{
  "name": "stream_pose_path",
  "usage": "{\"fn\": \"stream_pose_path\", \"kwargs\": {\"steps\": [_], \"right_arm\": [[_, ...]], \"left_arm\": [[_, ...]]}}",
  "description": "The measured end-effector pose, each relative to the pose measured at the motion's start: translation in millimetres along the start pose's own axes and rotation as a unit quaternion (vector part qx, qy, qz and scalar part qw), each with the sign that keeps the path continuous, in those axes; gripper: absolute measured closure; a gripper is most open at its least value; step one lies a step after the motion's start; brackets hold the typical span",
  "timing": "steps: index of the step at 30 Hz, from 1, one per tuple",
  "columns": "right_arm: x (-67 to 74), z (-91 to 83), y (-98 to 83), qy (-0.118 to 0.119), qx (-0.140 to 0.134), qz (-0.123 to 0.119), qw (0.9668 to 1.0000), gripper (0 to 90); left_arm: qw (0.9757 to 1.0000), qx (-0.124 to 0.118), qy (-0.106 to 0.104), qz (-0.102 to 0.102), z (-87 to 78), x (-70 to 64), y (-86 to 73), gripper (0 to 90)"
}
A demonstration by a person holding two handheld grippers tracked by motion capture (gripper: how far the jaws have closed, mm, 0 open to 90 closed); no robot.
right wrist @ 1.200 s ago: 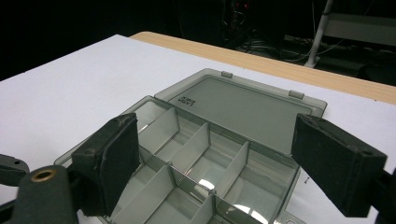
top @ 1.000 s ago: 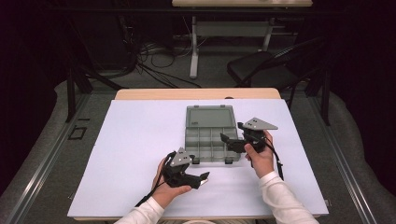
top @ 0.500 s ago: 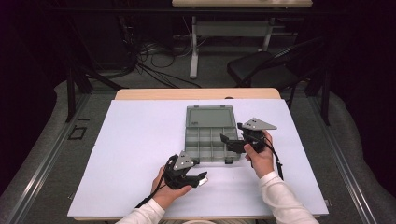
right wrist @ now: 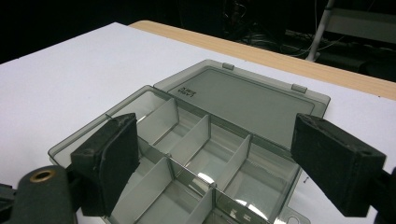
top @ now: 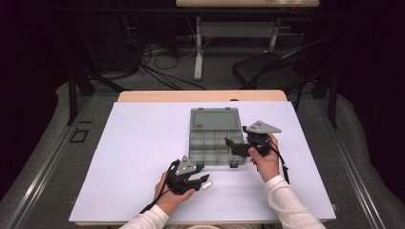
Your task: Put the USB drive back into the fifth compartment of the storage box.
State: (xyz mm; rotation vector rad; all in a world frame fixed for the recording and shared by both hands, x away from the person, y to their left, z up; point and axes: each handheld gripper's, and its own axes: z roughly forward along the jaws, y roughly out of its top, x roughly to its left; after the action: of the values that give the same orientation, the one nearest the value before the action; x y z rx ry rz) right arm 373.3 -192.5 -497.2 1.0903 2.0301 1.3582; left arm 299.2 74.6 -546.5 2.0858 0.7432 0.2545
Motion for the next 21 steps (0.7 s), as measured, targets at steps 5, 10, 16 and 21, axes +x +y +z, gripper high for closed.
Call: {"fn": "stream_pose_path", "kwargs": {"steps": [5,10,16,21], "right_arm": [[-0.6,0.6,-0.5,-0.001,0.002,-0.003,1.0000,14.8],[-0.8,0.6,-0.6,-0.002,0.004,-0.004,1.0000,14.8],[-0.4,1.3,-1.2,-0.002,0.007,-0.002,1.0000,14.8],[0.6,2.3,-1.5,0.000,0.009,-0.007,0.9999,14.8]], "left_arm": [[0.9993,0.027,-0.024,-0.001,8.6,-4.4,-4.0,61.2],[0.9986,0.039,-0.035,0.000,11.8,-10.6,-7.5,60.6],[0.9981,0.047,-0.031,0.023,14.9,-20.2,-9.3,61.7],[0.9976,0.056,-0.029,0.029,18.7,-21.7,-10.9,65.8]]}}
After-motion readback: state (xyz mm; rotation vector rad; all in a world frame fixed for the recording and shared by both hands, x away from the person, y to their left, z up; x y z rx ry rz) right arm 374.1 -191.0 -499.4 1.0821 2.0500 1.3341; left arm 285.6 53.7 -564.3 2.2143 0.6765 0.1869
